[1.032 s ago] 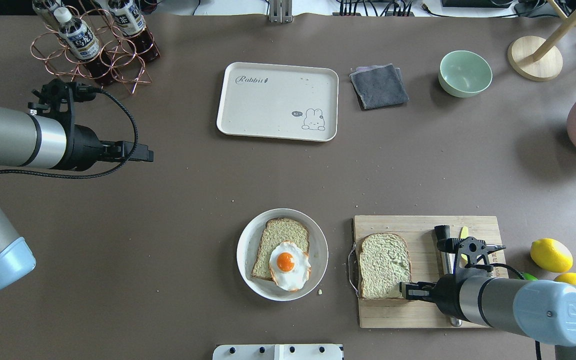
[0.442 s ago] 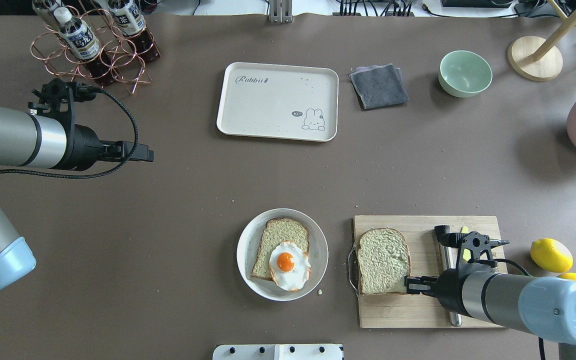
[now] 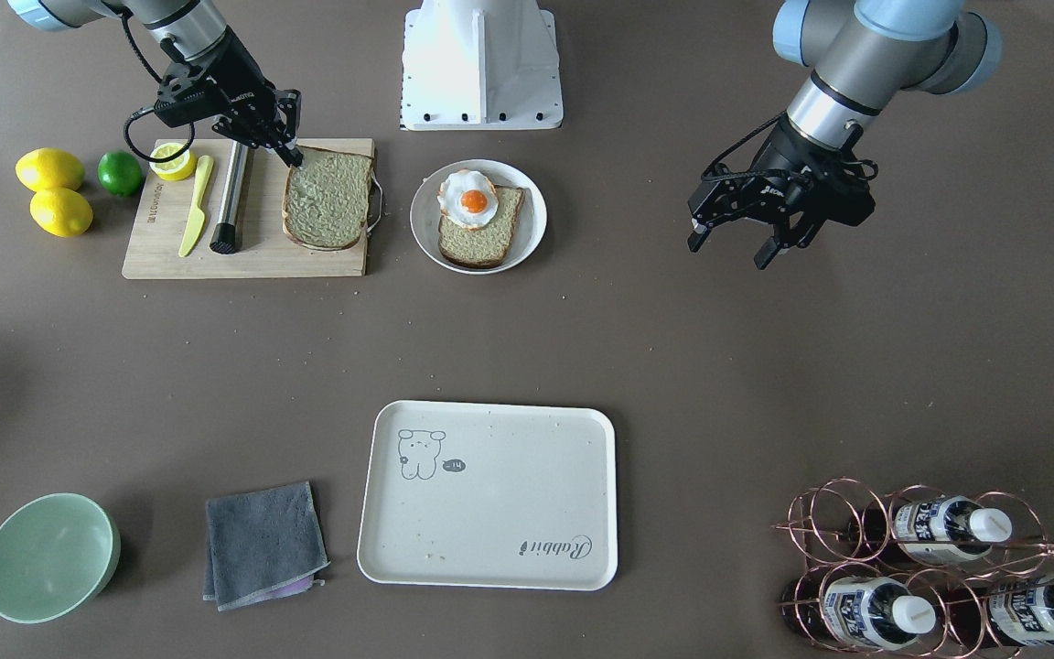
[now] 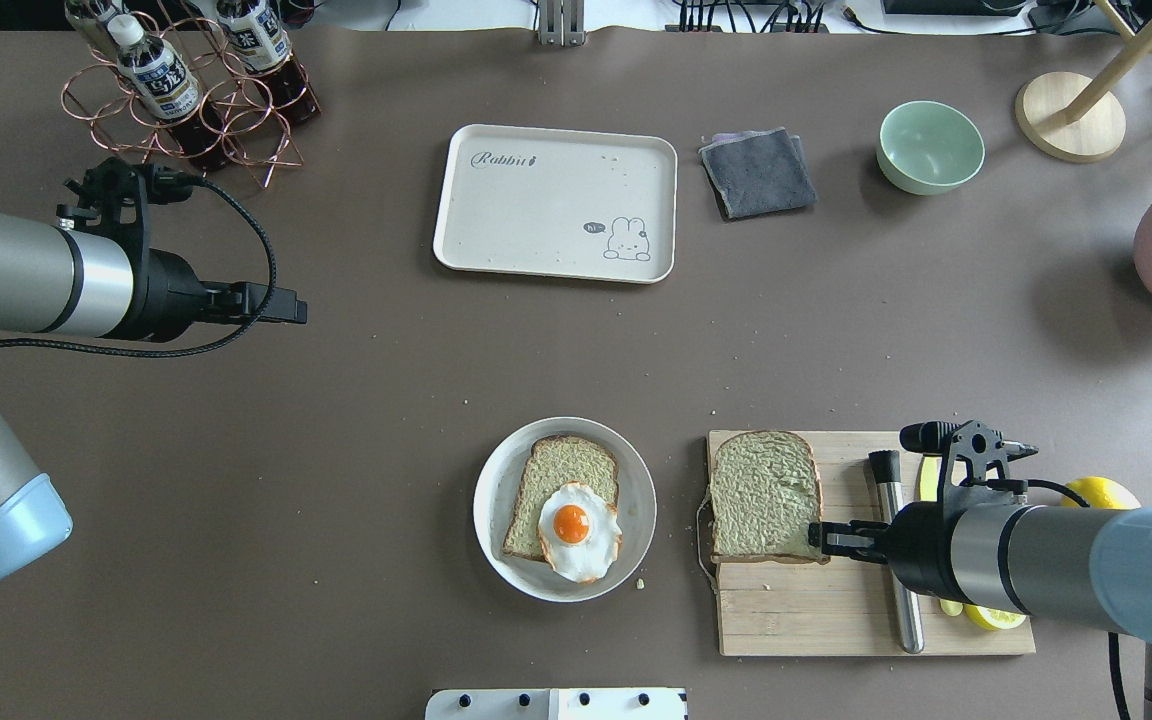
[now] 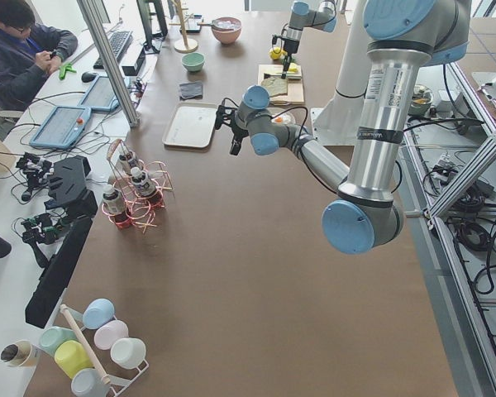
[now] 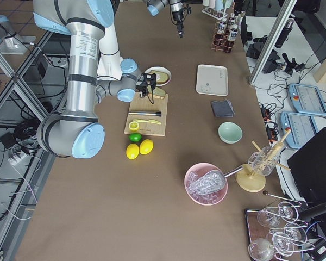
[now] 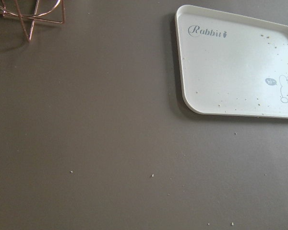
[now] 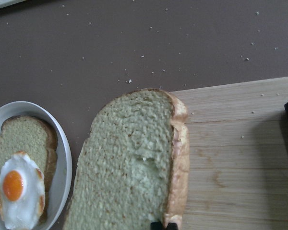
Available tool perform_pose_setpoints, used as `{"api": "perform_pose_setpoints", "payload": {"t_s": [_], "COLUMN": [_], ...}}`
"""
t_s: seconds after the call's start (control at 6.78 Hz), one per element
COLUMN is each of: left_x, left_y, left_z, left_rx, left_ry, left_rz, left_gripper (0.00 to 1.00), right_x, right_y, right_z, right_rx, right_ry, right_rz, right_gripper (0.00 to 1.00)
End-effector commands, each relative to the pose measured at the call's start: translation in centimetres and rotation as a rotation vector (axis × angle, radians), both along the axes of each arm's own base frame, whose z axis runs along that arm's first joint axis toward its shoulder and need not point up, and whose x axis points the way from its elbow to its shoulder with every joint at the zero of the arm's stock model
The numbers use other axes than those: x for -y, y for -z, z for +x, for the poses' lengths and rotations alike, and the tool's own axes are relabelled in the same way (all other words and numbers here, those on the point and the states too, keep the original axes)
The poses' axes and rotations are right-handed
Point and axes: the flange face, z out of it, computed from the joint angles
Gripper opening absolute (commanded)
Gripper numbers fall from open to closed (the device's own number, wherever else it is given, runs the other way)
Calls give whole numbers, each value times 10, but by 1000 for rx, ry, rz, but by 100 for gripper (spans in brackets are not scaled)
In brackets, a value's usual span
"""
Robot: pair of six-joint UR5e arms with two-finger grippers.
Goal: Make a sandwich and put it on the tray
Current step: 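Lift the bread slice and carry it over the egg on the plate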
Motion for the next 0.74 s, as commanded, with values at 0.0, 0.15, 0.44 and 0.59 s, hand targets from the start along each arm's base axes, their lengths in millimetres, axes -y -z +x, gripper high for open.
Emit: {"api": "perform_pose_setpoints", "payload": {"t_s": [0.0, 0.15, 0.44, 0.59], "left_x": [1, 3, 5, 6], "left_y": [4, 5, 10, 10], "left_z": [2, 4, 7, 7], "left_rx": [-5, -7, -13, -12], "left_ry": [0, -2, -6, -5], "left_rz": [5, 5, 9, 8], "left_gripper": [99, 99, 99, 99], "right_x": [18, 23, 18, 18], "right_y": [55, 94, 140, 144], "right_z": [-17, -45, -92, -116], "right_rx": [33, -4, -13, -22], "right_ry": [-5, -6, -3, -3], "right_rz": [-5, -20, -9, -7], "right_gripper": [0, 0, 0, 0]}}
